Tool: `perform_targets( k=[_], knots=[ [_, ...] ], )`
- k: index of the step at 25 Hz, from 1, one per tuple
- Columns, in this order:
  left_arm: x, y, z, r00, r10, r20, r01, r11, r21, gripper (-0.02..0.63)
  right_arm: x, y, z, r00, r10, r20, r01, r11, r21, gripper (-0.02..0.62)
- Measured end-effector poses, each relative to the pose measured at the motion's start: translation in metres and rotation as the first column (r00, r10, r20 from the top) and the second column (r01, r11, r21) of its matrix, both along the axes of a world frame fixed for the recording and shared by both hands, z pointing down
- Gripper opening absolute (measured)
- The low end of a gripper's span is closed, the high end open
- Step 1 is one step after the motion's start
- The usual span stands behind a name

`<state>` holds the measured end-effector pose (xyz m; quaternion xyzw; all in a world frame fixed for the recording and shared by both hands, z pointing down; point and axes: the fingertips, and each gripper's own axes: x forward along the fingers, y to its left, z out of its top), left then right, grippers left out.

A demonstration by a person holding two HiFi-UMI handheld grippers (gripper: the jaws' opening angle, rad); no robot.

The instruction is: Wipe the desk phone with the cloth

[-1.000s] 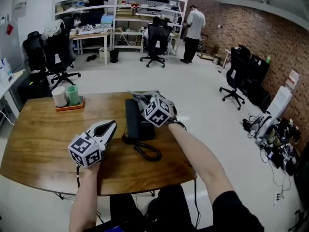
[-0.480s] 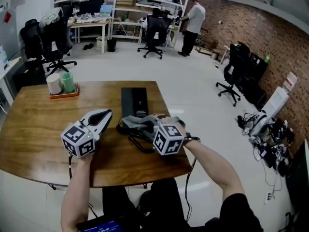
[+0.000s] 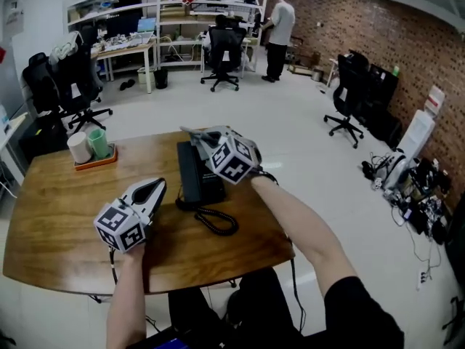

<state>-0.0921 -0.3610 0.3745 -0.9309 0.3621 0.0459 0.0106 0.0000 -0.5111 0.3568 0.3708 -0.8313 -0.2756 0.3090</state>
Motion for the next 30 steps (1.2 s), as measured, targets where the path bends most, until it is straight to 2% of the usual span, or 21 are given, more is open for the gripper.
perform_targets(
  k=[2,5,10,12,15,17,18,19,20,22,24,26,27,30],
  knots=[
    [0.003,0.000,-0.002,1.000,-0.001,-0.002,0.001,1.000,-0.002,-0.006,-0.002,-0.014,0.009,0.999,0.025,-0.032,-0.025,1.000,-0.011,0.025],
    [0.009,0.003,-0.005,1.000,0.003,0.007,-0.003,1.000,0.000,-0.006,0.003,-0.009,0.022,0.997,0.011,-0.080,-0.012,1.000,-0.015,0.025],
    [0.008,0.002,-0.009,1.000,0.006,0.022,-0.006,1.000,0.009,-0.008,0.005,0.059,0.044,0.971,-0.145,-0.192,0.141,0.989,-0.035,0.025],
    [0.008,0.002,-0.009,1.000,0.006,0.024,-0.007,1.000,0.007,-0.008,0.008,0.096,0.061,0.942,-0.226,-0.247,0.216,0.974,-0.065,0.025],
    [0.006,0.001,-0.006,1.000,0.006,0.026,-0.006,1.000,0.006,-0.008,0.011,0.145,0.086,0.882,-0.338,-0.329,0.314,0.941,-0.125,0.025],
    [0.006,0.001,-0.005,1.000,0.008,0.028,-0.008,1.000,0.006,-0.008,0.019,0.166,0.097,0.834,-0.403,-0.376,0.356,0.915,-0.191,0.025],
    [0.006,0.002,-0.004,1.000,0.009,0.029,-0.009,1.000,0.006,-0.008,0.022,0.170,0.097,0.822,-0.425,-0.378,0.366,0.904,-0.221,0.025],
    [0.007,0.003,-0.004,0.999,0.009,0.031,-0.009,1.000,0.006,-0.008,0.024,0.167,0.090,0.831,-0.425,-0.360,0.364,0.903,-0.227,0.025],
    [0.007,0.003,-0.004,0.999,0.009,0.033,-0.010,1.000,0.005,-0.008,0.025,0.154,0.077,0.860,-0.394,-0.323,0.344,0.917,-0.202,0.025],
    [0.007,0.002,-0.004,0.999,0.009,0.032,-0.009,1.000,0.005,-0.008,0.025,0.108,0.042,0.942,-0.267,-0.206,0.250,0.963,-0.103,0.025],
    [0.005,0.001,-0.004,1.000,0.008,0.024,-0.008,1.000,0.002,-0.008,0.025,0.057,0.011,0.990,-0.126,-0.064,0.125,0.992,-0.025,0.025],
    [0.004,0.000,-0.002,1.000,0.008,0.013,-0.007,1.000,-0.004,-0.006,0.023,0.018,-0.005,0.999,-0.024,0.026,0.024,1.000,0.006,0.025],
    [0.004,0.001,-0.002,1.000,0.006,0.008,-0.006,1.000,-0.007,-0.006,0.022,0.004,-0.007,0.999,0.009,0.038,-0.009,1.000,0.011,0.025],
    [0.009,0.004,-0.002,1.000,0.005,0.006,-0.005,1.000,-0.008,-0.008,0.021,-0.015,0.009,0.999,0.049,-0.007,-0.049,0.999,-0.014,0.025]
  ],
)
